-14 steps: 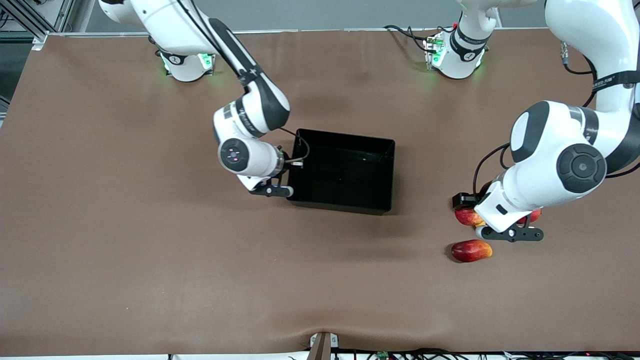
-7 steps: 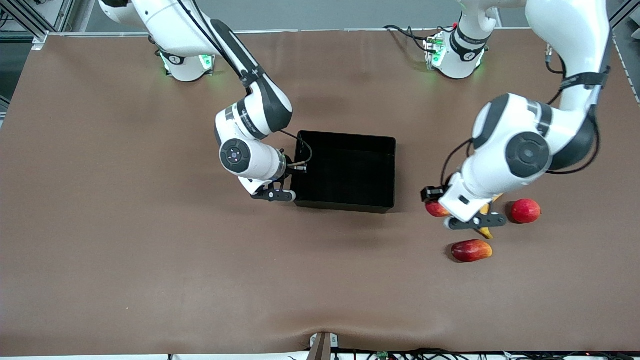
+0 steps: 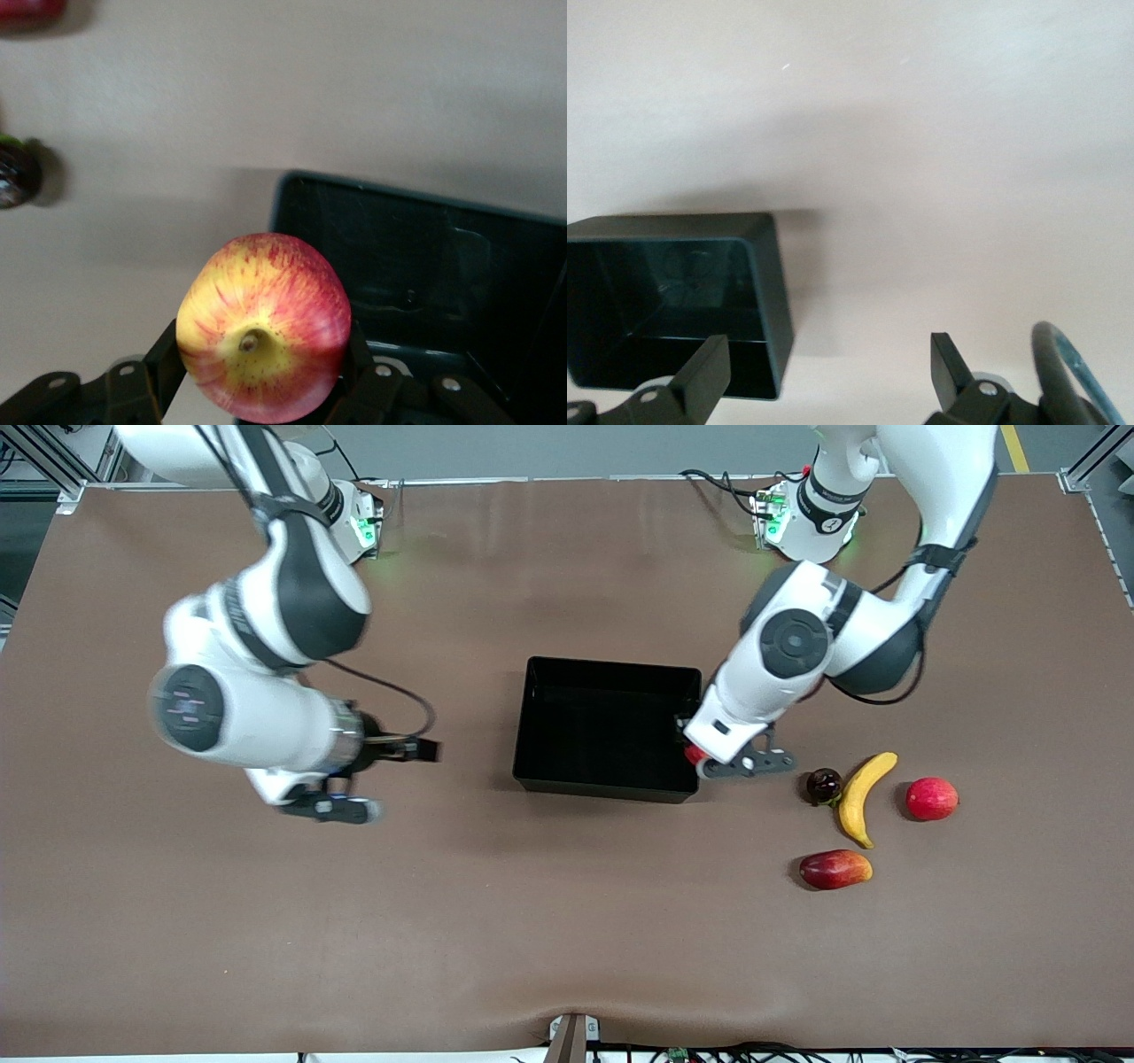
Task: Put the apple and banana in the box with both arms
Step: 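Carry the apple with the left gripper while the right gripper retracts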
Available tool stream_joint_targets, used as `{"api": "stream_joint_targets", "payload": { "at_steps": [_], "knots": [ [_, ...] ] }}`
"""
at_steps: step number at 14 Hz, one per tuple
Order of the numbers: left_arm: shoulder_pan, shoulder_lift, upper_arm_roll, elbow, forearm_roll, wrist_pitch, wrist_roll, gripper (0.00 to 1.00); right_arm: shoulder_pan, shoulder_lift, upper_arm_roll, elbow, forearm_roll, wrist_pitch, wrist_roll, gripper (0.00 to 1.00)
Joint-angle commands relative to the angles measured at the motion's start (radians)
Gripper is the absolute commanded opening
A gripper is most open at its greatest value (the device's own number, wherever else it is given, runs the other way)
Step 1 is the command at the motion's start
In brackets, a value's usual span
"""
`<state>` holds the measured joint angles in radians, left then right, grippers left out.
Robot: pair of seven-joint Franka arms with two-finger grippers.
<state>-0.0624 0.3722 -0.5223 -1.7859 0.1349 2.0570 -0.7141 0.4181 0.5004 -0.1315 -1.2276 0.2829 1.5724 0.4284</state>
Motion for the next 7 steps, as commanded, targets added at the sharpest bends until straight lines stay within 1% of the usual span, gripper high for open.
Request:
{"api": "stream_joint_targets", "payload": {
  "at_steps": [1, 2, 3, 4, 6, 7],
  "knots": [
    [-0.058, 0.0, -0.01, -0.047, 0.052, 0.058, -0.088, 0.0, -0.086, 0.014, 0.007, 0.069, -0.044, -0.077, -0.032, 1.0],
    [-0.083, 0.028, -0.01, -0.047, 0.078, 0.061, -0.114, 0.0, -0.129, -0.021, 0.007, 0.069, -0.044, -0.101, -0.118, 1.0],
    [-0.129, 0.06, -0.01, -0.049, 0.109, 0.068, -0.169, 0.0, -0.178, -0.069, 0.004, 0.068, -0.054, -0.109, -0.243, 1.0],
    [-0.152, 0.083, -0.01, -0.055, 0.139, 0.072, -0.22, 0.0, -0.223, -0.1, 0.001, 0.062, -0.059, -0.112, -0.311, 1.0],
    [-0.155, 0.125, -0.012, -0.072, 0.239, 0.075, -0.284, 0.0, -0.284, -0.178, 0.0, 0.028, -0.068, -0.153, -0.431, 1.0],
    [-0.158, 0.142, -0.012, -0.078, 0.259, 0.087, -0.306, 0.0, -0.301, -0.219, -0.007, 0.004, -0.105, -0.185, -0.45, 1.0]
  ]
}}
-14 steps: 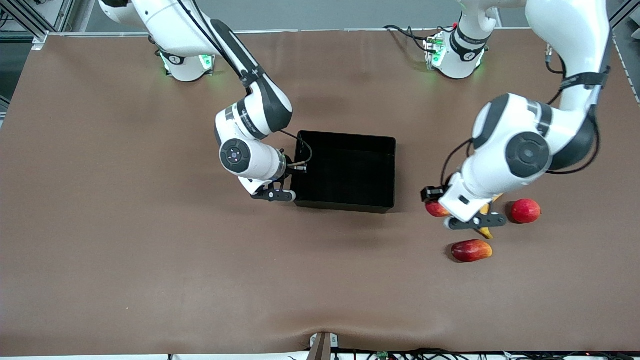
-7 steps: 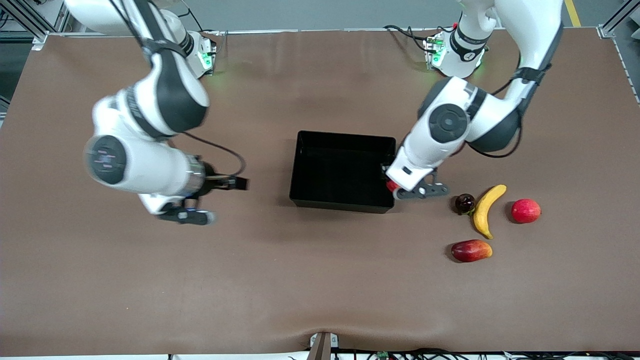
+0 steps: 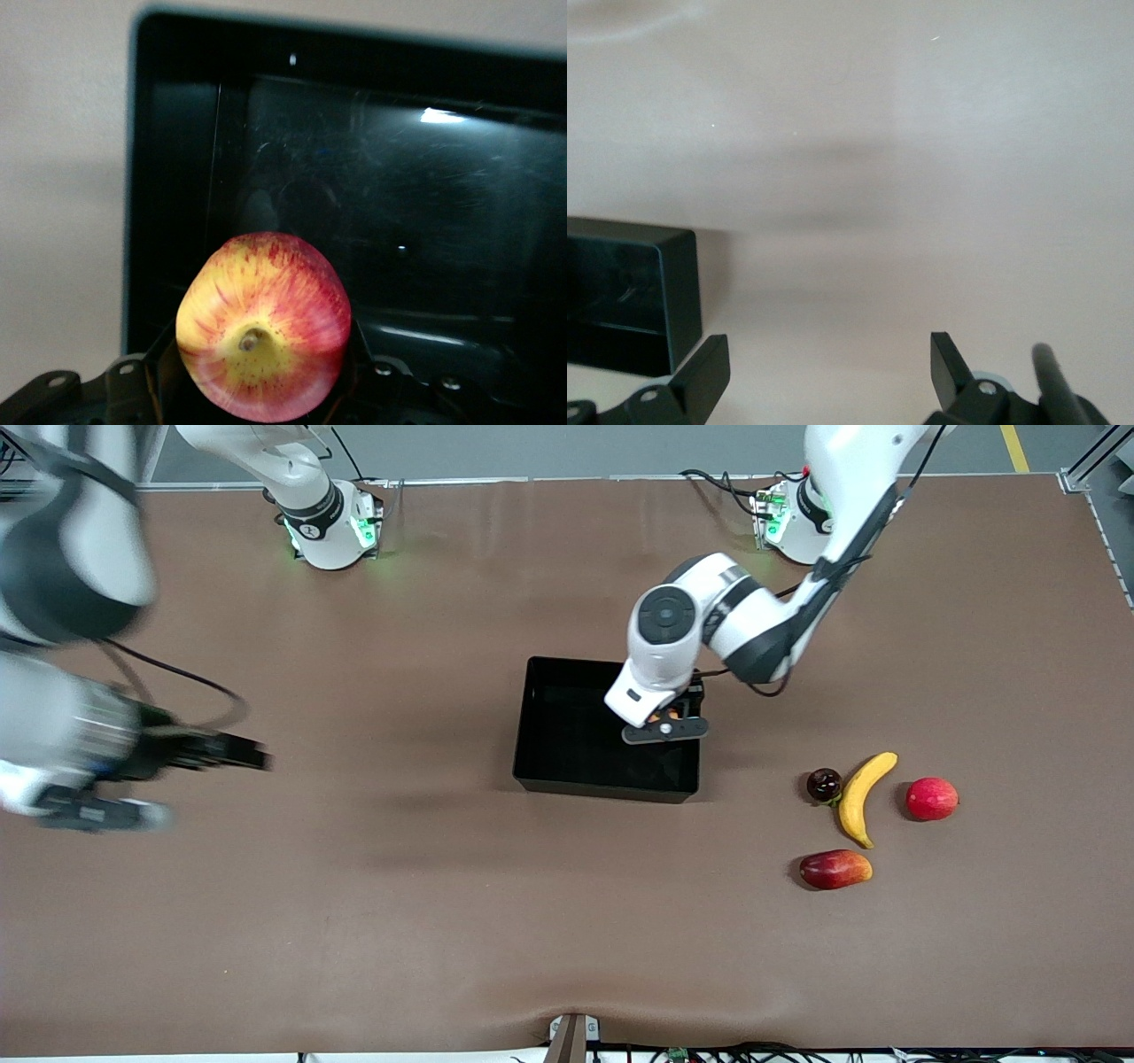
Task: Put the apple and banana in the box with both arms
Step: 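Carry the apple with the left gripper while the right gripper retracts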
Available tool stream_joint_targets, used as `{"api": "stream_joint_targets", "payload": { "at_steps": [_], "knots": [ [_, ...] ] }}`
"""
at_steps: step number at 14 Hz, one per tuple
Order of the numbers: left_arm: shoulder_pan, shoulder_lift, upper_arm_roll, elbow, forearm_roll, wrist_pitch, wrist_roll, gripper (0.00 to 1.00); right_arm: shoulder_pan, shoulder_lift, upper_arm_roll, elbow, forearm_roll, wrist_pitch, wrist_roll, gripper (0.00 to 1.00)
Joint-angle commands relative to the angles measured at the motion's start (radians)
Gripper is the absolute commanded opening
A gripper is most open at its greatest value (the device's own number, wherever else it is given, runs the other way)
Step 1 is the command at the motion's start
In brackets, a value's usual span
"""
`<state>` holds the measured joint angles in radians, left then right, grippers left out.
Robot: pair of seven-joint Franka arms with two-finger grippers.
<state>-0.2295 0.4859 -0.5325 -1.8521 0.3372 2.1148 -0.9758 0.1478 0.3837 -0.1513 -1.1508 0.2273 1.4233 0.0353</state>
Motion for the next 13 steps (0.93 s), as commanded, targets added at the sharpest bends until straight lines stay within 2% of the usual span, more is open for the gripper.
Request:
{"api": "stream_joint_targets", "payload": {
  "at_steps": [1, 3, 6, 8, 13],
  "knots": [
    [0.009, 0.045, -0.001, -0.016, 0.062, 0.056, -0.05, 0.0, -0.033, -0.15, 0.012, -0.102, -0.104, -0.05, -0.055, 1.0],
    [0.018, 0.069, 0.0, -0.05, 0.089, 0.127, -0.052, 0.0, -0.034, -0.259, 0.012, -0.18, -0.166, -0.05, -0.06, 1.0],
    [0.03, 0.089, 0.0, -0.075, 0.089, 0.168, -0.052, 0.0, -0.033, -0.402, 0.012, -0.273, -0.183, -0.085, -0.064, 1.0],
    [0.027, 0.089, 0.0, -0.09, 0.089, 0.168, -0.054, 0.0, -0.028, -0.411, 0.015, -0.276, -0.23, -0.116, -0.064, 1.0],
    [0.012, 0.105, -0.001, -0.105, 0.085, 0.168, -0.082, 0.0, -0.025, -0.396, 0.015, -0.254, -0.252, -0.107, -0.061, 1.0]
  ]
}}
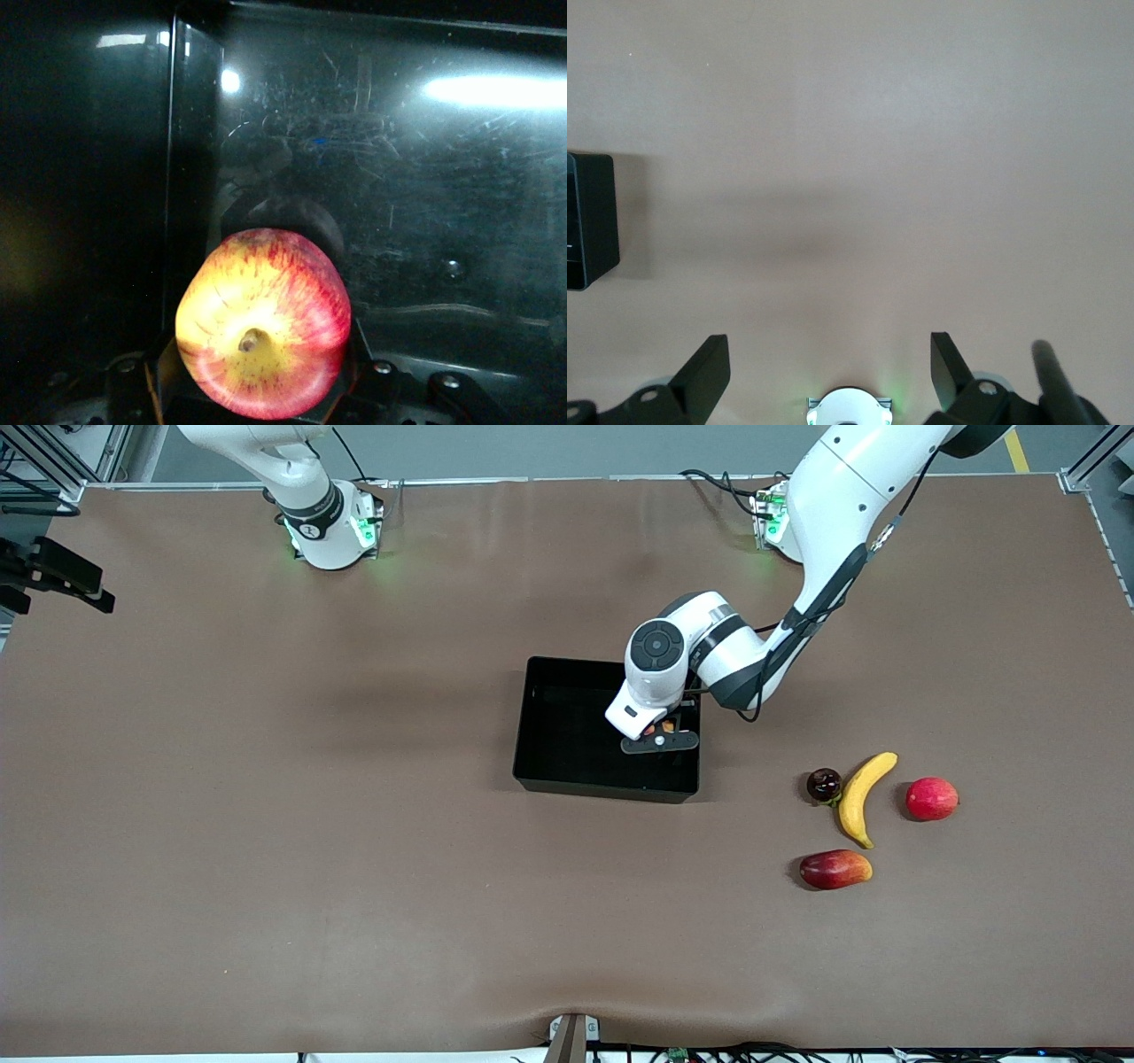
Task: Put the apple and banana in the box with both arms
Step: 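Lower the apple into the box and open the left gripper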
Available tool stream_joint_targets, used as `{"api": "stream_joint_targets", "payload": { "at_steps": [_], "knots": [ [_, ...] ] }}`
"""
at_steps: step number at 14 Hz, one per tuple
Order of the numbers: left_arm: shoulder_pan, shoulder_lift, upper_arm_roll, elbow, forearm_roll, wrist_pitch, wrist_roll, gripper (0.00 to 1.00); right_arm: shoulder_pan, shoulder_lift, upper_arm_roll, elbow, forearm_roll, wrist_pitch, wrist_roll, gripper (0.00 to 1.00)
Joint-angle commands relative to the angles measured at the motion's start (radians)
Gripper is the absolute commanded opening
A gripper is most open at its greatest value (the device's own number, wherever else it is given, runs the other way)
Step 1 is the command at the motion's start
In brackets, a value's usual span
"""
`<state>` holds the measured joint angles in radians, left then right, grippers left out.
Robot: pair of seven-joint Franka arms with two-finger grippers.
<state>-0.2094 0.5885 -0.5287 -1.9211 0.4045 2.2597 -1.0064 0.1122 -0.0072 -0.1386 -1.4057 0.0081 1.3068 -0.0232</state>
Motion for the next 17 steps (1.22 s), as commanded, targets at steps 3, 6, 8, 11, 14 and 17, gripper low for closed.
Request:
{"api": "stream_joint_targets", "payload": {
  "at_steps": [3, 6, 8, 11, 14, 17],
  "knots": [
    [-0.022, -0.004, -0.007, -0.036, 0.016, 0.015, -0.081, 0.0, 0.003, 0.006, 0.001, 0.017, -0.03, 0.006, -0.003, 1.0],
    [-0.024, -0.004, -0.007, -0.041, 0.017, 0.011, -0.106, 0.0, -0.003, 0.006, -0.004, 0.013, -0.031, 0.014, -0.004, 1.0],
    [-0.033, -0.001, -0.007, -0.041, 0.016, 0.011, -0.106, 0.0, -0.012, 0.006, -0.003, 0.008, -0.028, 0.012, -0.004, 1.0],
    [-0.039, -0.004, -0.008, -0.044, 0.013, -0.011, -0.112, 0.0, -0.009, 0.004, -0.002, 0.007, -0.02, 0.023, -0.004, 1.0],
    [-0.038, -0.01, -0.022, -0.049, 0.008, -0.019, -0.136, 0.0, -0.012, 0.006, -0.001, 0.005, -0.017, 0.031, -0.006, 1.0],
    [-0.03, -0.013, -0.031, -0.049, 0.008, -0.02, -0.141, 0.27, -0.014, 0.006, -0.002, 0.004, -0.014, 0.042, -0.047, 1.0]
  ]
}}
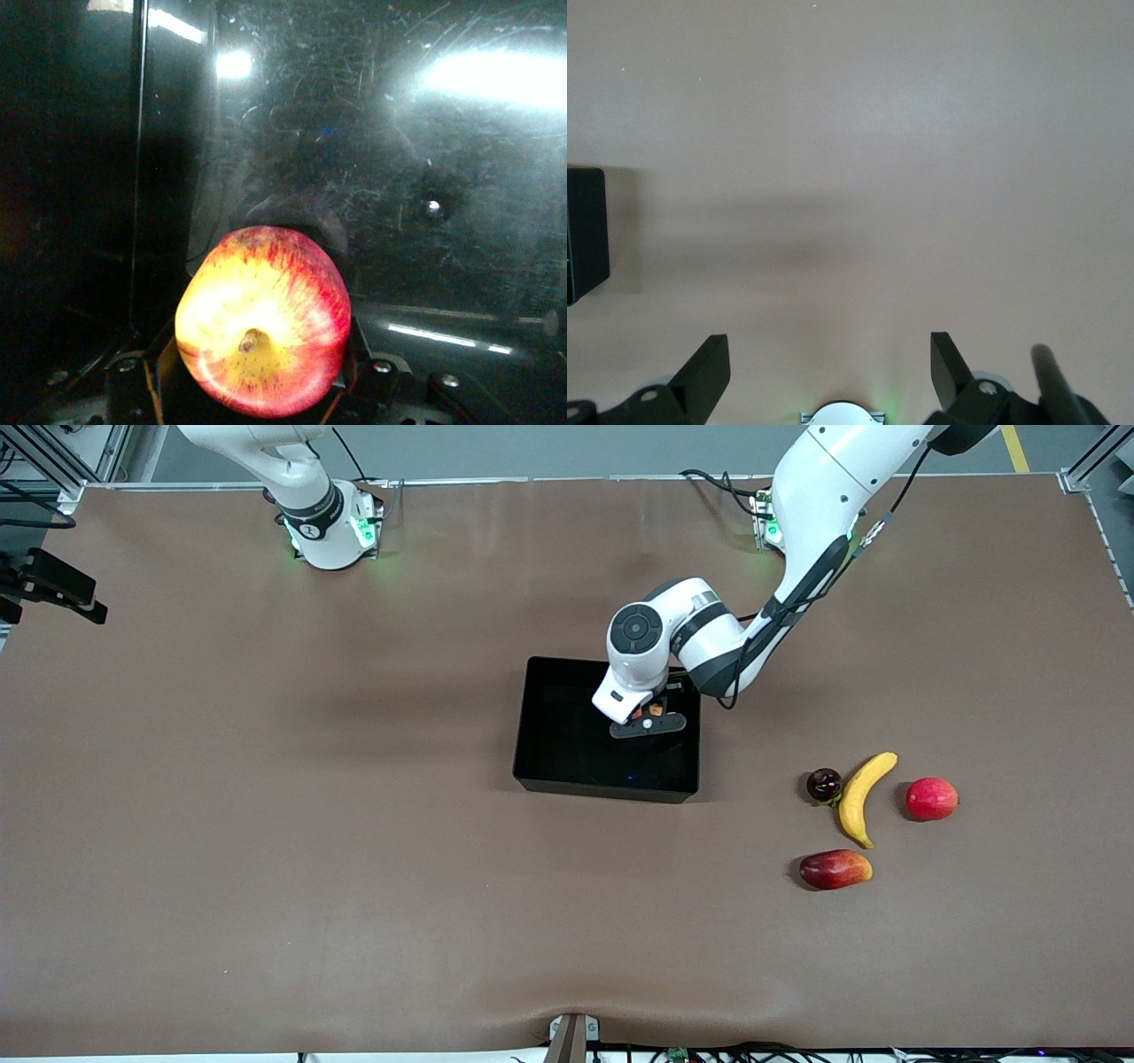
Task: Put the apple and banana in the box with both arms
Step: 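Lower the apple into the box and open the left gripper, then move the left gripper back over the yellow banana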
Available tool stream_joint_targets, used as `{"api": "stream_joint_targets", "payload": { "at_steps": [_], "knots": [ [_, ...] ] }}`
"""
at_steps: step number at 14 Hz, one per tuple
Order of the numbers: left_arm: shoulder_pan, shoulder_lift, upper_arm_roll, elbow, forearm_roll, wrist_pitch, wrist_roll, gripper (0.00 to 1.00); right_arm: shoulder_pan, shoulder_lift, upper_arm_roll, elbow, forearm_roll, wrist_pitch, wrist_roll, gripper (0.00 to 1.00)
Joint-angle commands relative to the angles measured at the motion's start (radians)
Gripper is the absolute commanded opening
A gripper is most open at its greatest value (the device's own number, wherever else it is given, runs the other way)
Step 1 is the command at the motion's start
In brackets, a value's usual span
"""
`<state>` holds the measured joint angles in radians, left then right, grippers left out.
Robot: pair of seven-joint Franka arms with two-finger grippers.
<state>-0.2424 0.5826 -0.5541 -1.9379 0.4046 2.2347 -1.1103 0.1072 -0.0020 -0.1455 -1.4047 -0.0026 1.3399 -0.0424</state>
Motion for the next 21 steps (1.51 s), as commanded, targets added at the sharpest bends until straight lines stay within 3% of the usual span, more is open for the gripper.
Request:
{"api": "stream_joint_targets", "payload": {
  "at_steps": [1, 6, 11, 13, 18, 21],
  "knots": [
    [0.003, -0.006, -0.004, -0.03, 0.008, 0.003, -0.037, 0.99, -0.009, 0.0, 0.004, 0.003, -0.004, 0.015, -0.03, 1.0],
    [0.018, -0.027, -0.004, 0.035, 0.01, -0.047, -0.028, 1.0, -0.009, 0.0, 0.004, -0.005, 0.0, 0.018, -0.028, 1.0],
    [0.047, -0.084, -0.006, 0.281, -0.064, -0.3, -0.014, 1.0, -0.018, 0.003, 0.004, -0.005, 0.001, 0.021, -0.028, 1.0],
    [0.089, -0.087, -0.006, 0.362, -0.076, -0.366, 0.077, 1.0, -0.02, 0.003, 0.004, -0.005, 0.001, 0.022, -0.028, 1.0],
    [0.345, -0.086, -0.006, 0.359, -0.105, -0.377, 0.485, 1.0, -0.026, 0.003, 0.004, -0.005, 0.003, 0.022, -0.028, 1.0],
    [0.475, -0.075, -0.003, 0.307, -0.092, -0.369, 0.764, 1.0, -0.029, 0.003, 0.004, -0.005, 0.013, 0.022, -0.028, 1.0]
  ]
}}
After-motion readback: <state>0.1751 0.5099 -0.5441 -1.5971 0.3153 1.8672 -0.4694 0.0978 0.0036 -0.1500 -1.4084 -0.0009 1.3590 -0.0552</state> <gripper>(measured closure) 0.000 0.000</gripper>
